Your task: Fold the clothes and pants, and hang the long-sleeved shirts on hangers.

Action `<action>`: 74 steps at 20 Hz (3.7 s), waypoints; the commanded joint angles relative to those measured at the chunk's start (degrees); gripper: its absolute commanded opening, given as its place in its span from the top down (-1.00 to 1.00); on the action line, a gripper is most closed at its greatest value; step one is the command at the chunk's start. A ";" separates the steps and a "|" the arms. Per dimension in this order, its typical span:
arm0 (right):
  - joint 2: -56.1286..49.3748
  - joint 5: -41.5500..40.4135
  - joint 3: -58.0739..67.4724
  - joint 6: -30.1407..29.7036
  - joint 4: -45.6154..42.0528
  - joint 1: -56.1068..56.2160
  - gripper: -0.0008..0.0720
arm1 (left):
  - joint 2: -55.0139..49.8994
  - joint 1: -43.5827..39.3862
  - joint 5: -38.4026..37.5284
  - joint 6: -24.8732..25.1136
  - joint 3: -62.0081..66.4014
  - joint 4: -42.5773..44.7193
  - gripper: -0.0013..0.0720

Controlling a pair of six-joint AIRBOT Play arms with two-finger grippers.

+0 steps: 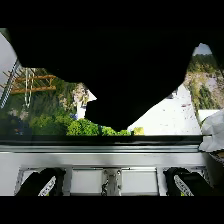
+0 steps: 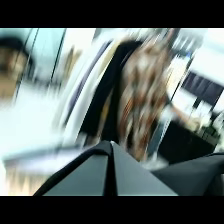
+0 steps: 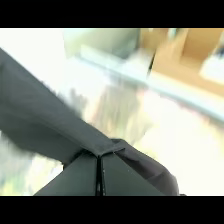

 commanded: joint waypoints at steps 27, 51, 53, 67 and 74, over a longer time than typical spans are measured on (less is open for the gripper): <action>-22.12 12.50 -25.35 18.99 -30.91 -3.54 -0.88 | -52.22 3.74 -29.07 -10.99 1.66 22.75 0.94; -26.16 -5.03 -20.20 21.33 -33.29 -3.96 0.96 | -22.10 10.05 -25.40 -7.72 -42.45 19.93 0.94; -32.81 -4.42 -7.48 22.21 -33.24 -3.67 0.96 | -17.75 6.80 -22.95 -7.74 -47.78 16.92 0.94; -32.79 12.09 2.40 18.95 -33.44 -1.53 -0.96 | -11.63 7.34 -12.48 -7.76 -45.86 16.90 -0.70; -27.12 16.39 -22.69 30.60 -37.46 20.44 -0.37 | -7.85 -7.67 -14.01 -15.72 -45.86 31.41 -0.70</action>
